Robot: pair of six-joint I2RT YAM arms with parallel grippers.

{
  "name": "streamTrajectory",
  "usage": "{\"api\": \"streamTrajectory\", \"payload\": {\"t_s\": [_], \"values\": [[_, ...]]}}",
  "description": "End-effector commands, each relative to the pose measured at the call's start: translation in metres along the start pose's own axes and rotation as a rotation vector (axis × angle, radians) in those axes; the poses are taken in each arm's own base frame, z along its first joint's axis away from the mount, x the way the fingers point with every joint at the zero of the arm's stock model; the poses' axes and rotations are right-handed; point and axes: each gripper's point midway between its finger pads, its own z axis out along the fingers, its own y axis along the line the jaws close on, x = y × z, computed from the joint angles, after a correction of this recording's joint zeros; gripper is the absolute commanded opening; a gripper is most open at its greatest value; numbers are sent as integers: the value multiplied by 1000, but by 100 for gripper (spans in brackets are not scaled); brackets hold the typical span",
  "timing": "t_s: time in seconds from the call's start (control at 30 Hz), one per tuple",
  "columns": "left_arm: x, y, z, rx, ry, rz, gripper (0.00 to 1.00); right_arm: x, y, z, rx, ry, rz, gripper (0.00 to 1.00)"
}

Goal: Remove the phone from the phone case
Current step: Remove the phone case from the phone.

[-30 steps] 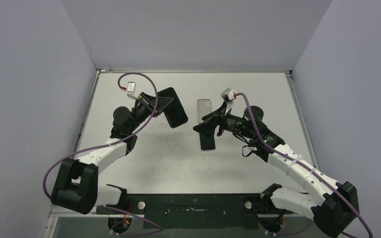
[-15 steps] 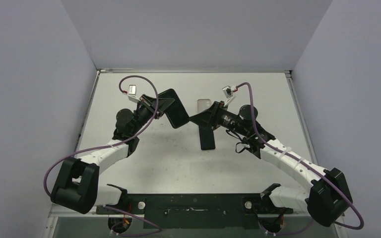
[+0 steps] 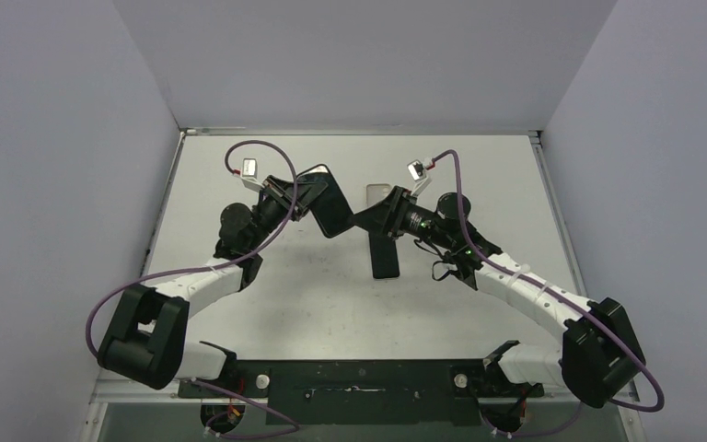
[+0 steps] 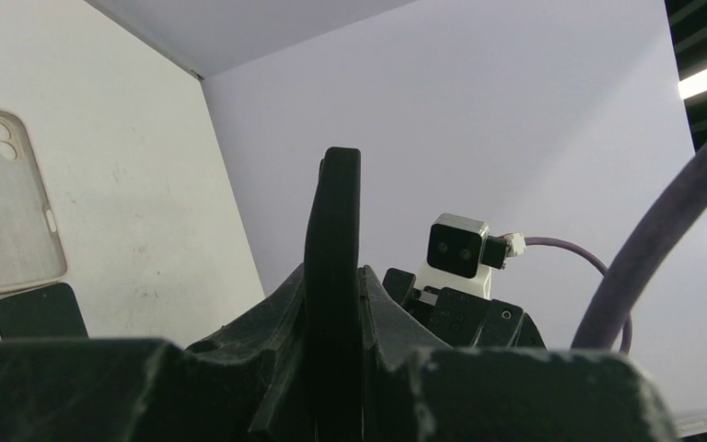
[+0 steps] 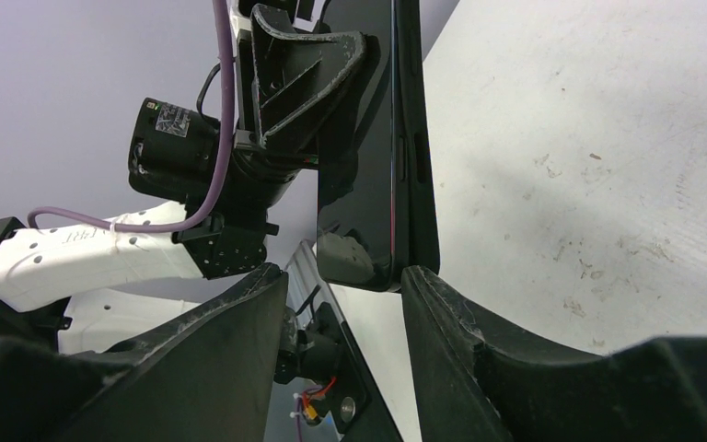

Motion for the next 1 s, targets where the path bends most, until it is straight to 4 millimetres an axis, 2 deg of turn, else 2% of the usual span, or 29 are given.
{"api": "streamTrajectory", "payload": {"t_s": [0.0,0.23,0.67,0.8,0.97], "values": [[-5,-47,4,177,-26,0,0,-13,23,5,-99,-26,-21,48],[5,-58,6,225,-22,-33,0,-10,23,7,-123,-14,1,46],[15,-81,5,315,-42,-87,0,1,4,13,-88,15,45,46],[19,-81,6,315,-34,-74,0,-2,10,14,-115,16,31,45],[36,-80,9,319,3,-46,0,-12,23,21,-169,8,21,40]]}}
